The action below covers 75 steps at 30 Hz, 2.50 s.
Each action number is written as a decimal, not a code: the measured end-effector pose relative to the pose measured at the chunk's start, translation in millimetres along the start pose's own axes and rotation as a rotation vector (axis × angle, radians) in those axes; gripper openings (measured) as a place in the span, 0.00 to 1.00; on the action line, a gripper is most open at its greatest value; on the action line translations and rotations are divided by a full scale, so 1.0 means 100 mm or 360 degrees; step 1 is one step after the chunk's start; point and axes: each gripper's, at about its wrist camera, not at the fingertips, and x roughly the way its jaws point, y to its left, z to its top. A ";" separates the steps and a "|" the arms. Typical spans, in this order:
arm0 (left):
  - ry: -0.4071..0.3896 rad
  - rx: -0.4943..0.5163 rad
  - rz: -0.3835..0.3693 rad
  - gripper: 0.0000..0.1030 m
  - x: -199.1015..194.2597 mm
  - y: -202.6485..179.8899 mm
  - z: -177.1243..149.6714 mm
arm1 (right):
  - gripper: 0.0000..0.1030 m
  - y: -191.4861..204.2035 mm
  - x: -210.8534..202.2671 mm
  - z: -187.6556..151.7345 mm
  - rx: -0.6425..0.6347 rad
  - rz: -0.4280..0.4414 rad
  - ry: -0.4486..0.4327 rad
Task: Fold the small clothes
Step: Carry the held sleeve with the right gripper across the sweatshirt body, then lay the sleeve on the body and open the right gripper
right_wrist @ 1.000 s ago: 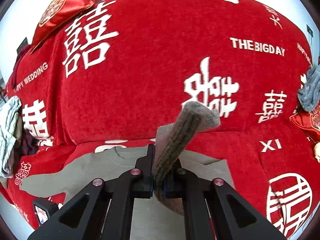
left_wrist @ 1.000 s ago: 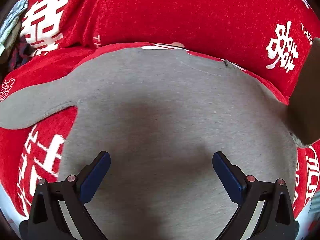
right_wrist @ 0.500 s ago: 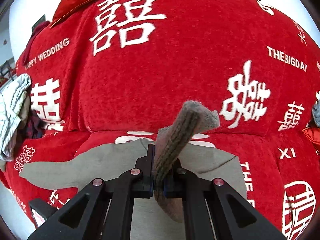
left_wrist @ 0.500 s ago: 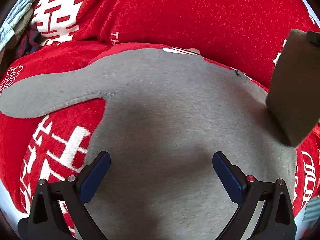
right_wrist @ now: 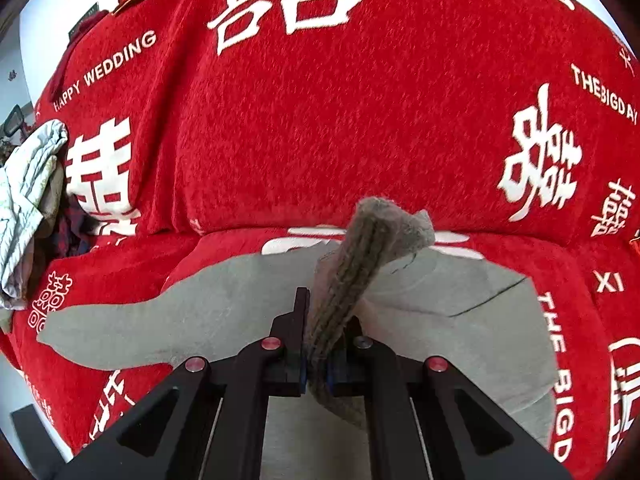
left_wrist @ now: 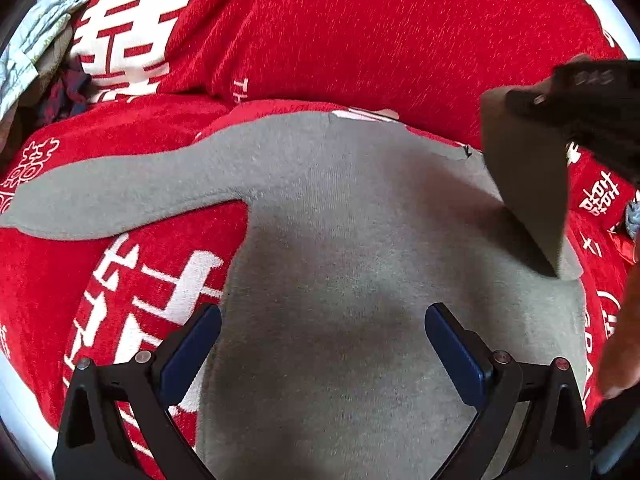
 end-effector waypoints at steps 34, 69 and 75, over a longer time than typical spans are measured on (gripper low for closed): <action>0.0009 -0.0115 0.0010 0.99 -0.20 -0.09 0.07 | 0.62 -0.28 0.04 -0.28 -0.0108 0.0305 0.0040; 0.0008 0.0067 0.0159 0.99 0.47 -0.58 0.19 | 0.71 -1.23 0.29 -0.93 0.0003 -0.0281 0.0213; -0.0077 -0.0354 0.0346 0.99 0.22 0.63 0.15 | 0.76 -0.79 0.31 -1.12 -0.0159 -0.0153 0.0219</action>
